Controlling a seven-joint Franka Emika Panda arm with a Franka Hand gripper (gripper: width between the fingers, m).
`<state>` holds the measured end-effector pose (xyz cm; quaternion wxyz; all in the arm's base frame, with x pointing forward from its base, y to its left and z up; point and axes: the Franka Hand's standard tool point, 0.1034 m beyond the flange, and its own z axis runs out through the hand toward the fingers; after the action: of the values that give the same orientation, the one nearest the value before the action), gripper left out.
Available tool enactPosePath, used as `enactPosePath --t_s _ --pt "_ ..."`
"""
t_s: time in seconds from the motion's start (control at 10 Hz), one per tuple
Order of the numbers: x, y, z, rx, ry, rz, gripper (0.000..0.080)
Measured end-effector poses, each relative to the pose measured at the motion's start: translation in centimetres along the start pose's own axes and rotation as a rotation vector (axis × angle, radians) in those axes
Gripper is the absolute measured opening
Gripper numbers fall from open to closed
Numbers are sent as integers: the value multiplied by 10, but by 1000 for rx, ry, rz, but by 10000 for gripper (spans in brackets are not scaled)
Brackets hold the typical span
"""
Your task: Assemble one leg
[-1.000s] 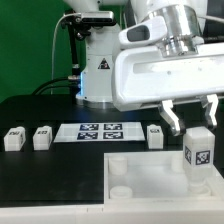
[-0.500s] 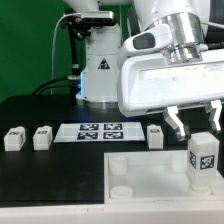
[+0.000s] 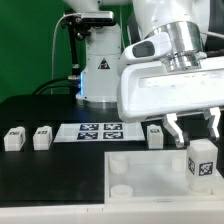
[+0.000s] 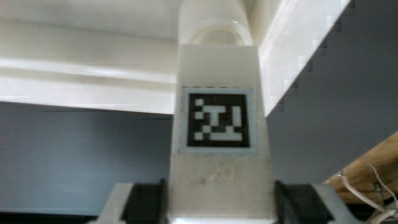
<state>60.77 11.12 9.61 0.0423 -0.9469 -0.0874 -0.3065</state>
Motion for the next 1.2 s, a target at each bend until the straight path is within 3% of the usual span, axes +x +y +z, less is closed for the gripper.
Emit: enactPosePath --t_s 0.2,0.3,0.4,0.6,1.2 --pt "0 1 0 2 -13 1 289" --pt "-2 0 0 4 -20 1 403" --pt "-2 0 0 4 -20 1 403" --pt "-2 0 1 4 -21 1 626" --pt "-3 0 1 4 -22 1 649"
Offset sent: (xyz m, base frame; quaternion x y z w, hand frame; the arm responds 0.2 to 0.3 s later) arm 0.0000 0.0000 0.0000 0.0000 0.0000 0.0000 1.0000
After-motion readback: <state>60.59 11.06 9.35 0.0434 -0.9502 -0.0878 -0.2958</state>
